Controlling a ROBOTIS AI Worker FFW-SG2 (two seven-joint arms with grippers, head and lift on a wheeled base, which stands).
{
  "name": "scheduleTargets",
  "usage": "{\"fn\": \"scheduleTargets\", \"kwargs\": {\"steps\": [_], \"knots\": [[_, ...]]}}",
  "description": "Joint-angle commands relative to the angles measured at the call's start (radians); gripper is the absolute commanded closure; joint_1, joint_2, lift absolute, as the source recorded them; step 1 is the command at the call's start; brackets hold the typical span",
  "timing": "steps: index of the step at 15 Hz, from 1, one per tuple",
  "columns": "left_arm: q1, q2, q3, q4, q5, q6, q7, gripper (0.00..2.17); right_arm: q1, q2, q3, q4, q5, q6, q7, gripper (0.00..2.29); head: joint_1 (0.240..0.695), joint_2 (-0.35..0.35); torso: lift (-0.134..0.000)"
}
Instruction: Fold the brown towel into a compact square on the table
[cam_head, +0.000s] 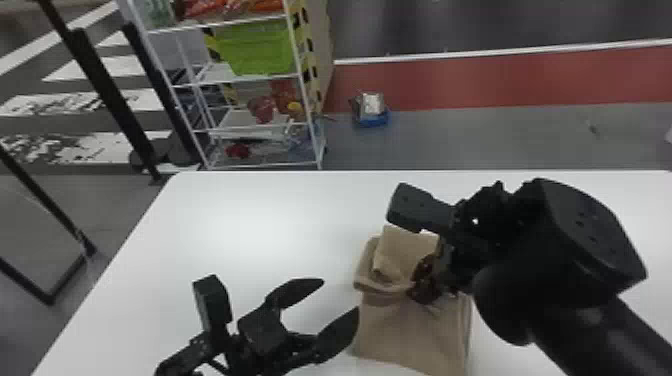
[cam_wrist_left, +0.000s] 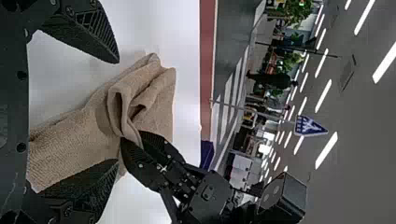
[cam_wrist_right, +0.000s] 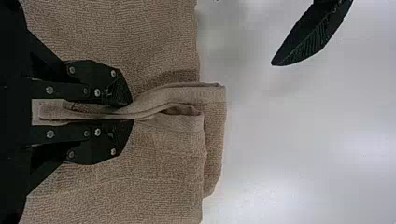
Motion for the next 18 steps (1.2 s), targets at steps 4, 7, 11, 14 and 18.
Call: {"fn": "scheduleTargets", "kwargs": {"steps": [4, 7, 11, 14, 18], "knots": [[0.002, -0.003, -0.002, -0.002, 0.000, 0.000, 0.000, 0.14, 0.000, 0.005, -0.021, 0.000, -0.016, 0.041, 0.009, 0.93, 0.695, 0.199, -0.124], [0.002, -0.003, -0.002, -0.002, -0.002, 0.000, 0.000, 0.14, -0.003, 0.005, -0.039, 0.000, -0.041, 0.056, 0.009, 0.83, 0.695, 0.196, -0.124], [0.002, -0.003, -0.002, -0.001, 0.000, 0.000, 0.000, 0.14, -0.020, 0.009, -0.041, 0.025, -0.059, 0.053, 0.009, 0.96, 0.695, 0.194, -0.124], [0.002, -0.003, -0.002, -0.001, 0.000, 0.000, 0.000, 0.14, -0.029, 0.017, -0.062, 0.032, -0.085, 0.053, 0.009, 0.97, 0.695, 0.194, -0.124], [0.002, -0.003, -0.002, -0.001, -0.002, 0.000, 0.000, 0.14, -0.031, 0.015, -0.055, 0.034, -0.090, 0.096, 0.009, 0.77, 0.695, 0.191, -0.124]]}}
